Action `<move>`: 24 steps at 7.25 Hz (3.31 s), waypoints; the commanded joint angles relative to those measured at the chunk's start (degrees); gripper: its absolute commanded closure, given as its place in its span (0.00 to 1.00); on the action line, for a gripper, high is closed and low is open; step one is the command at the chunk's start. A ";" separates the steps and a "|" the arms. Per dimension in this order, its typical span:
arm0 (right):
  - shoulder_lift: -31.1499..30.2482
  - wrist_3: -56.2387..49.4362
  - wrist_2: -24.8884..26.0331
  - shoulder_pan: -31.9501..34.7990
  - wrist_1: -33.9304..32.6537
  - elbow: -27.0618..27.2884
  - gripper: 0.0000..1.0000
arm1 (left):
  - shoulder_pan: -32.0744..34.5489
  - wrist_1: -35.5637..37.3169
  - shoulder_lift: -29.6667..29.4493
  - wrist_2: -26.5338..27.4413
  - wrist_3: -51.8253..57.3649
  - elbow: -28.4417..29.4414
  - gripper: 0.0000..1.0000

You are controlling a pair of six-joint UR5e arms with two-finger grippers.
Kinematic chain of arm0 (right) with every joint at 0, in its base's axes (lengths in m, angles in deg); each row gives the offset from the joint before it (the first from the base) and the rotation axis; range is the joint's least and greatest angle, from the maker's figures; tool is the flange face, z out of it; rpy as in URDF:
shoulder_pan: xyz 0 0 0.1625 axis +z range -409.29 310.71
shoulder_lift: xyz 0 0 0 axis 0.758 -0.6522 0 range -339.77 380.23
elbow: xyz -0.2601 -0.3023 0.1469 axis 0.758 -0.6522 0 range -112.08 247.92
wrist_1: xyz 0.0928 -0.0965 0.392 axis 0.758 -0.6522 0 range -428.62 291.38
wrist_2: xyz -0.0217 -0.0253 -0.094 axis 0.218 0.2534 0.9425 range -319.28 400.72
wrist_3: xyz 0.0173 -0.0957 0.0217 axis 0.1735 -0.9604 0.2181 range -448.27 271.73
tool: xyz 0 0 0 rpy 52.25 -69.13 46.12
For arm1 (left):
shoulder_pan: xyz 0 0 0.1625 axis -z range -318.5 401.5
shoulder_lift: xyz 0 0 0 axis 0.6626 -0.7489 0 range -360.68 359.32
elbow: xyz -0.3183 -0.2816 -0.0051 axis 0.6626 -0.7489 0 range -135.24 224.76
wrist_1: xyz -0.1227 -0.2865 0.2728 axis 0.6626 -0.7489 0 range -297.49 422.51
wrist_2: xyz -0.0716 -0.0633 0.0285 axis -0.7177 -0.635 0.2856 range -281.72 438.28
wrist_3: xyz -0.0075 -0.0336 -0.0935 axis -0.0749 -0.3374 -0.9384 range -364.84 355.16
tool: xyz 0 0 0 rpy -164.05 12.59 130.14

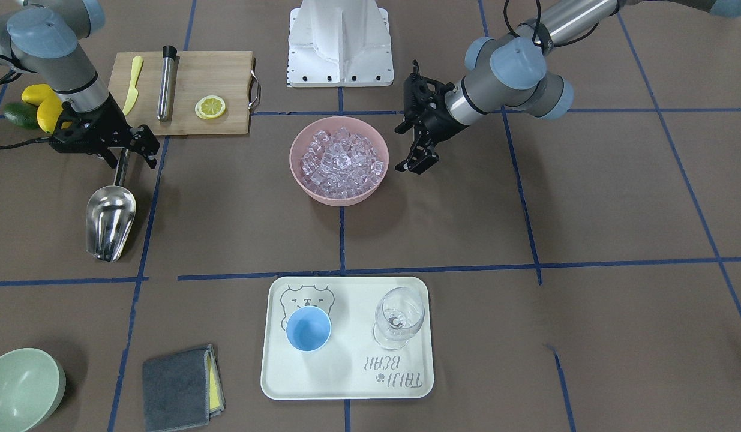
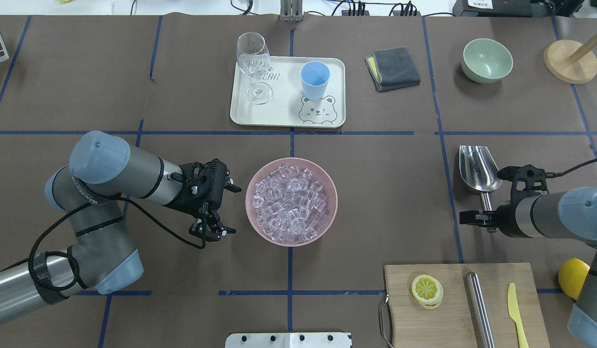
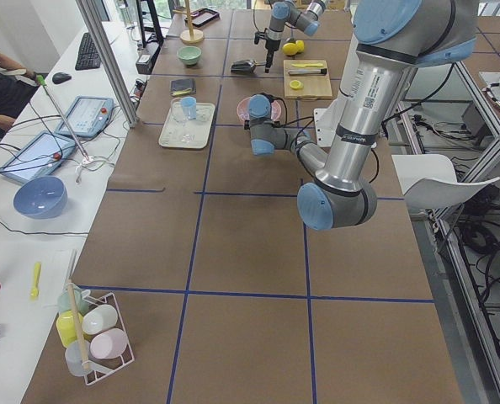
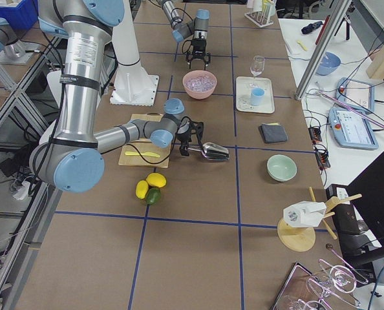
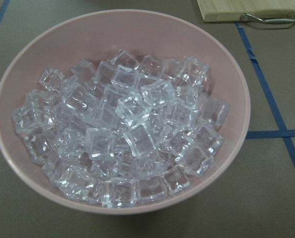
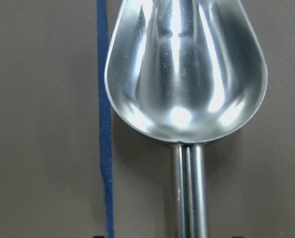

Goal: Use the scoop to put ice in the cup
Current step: 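Close the right gripper on the metal scoop handle, then lift the scoop with the right gripper and carry it over the pink bowl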

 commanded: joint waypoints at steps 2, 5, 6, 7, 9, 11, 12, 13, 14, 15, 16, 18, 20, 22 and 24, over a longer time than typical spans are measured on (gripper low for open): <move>0.27 -0.12 0.03 -0.09 0.01 -0.54 0.49 | 0.10 0.00 0.09 0.04 0.09 -0.13 0.00; -0.26 -0.91 0.21 0.78 0.01 -0.02 1.00 | 0.37 0.00 0.18 -0.05 0.09 -0.75 0.00; -0.52 -1.34 0.47 1.57 0.01 0.68 1.00 | 0.46 0.00 0.26 -0.05 0.09 -0.75 0.00; -0.52 -1.87 0.73 1.93 0.01 1.04 1.00 | 0.54 0.00 0.18 -0.05 0.09 -0.84 0.00; -0.52 -9.80 -1.88 6.13 -0.17 2.53 1.00 | 0.63 0.00 0.18 -0.05 0.09 -0.92 0.00; -0.09 -18.20 -3.48 8.17 -8.03 7.86 1.00 | 0.98 0.00 0.18 -0.14 0.17 -1.01 0.00; -0.09 -20.31 -3.31 8.17 -9.30 10.07 1.00 | 1.07 0.00 0.18 -0.14 0.17 -1.01 0.00; 0.18 -29.03 -4.00 8.43 -9.40 11.40 1.00 | 1.33 0.00 0.18 -0.14 0.17 -1.01 0.00; 1.31 -33.82 -4.88 8.70 -9.40 11.93 1.00 | 1.42 0.00 0.18 -0.14 0.17 -1.01 0.00; 3.50 -36.04 -6.28 8.96 -9.40 11.94 1.00 | 1.77 0.00 0.18 -0.14 0.17 -1.01 0.00; 4.48 -39.54 -7.60 8.44 -9.57 11.94 1.00 | 1.86 0.00 0.18 -0.14 0.26 -1.01 0.00; 6.85 -47.91 -12.61 9.84 -10.01 11.94 1.00 | 2.30 0.00 0.18 -0.14 0.26 -1.01 0.00; 9.13 -52.46 -12.88 9.23 -10.10 11.94 1.00 | 2.39 0.00 0.26 -0.14 0.26 -1.01 0.00; 14.21 -55.49 -12.71 6.95 -13.32 11.94 1.00 | 2.74 0.00 0.18 -0.23 0.26 -1.10 0.00; 22.82 -62.90 -13.06 9.30 -25.24 12.72 1.00 | 3.09 0.00 0.35 -0.23 0.35 -1.01 0.00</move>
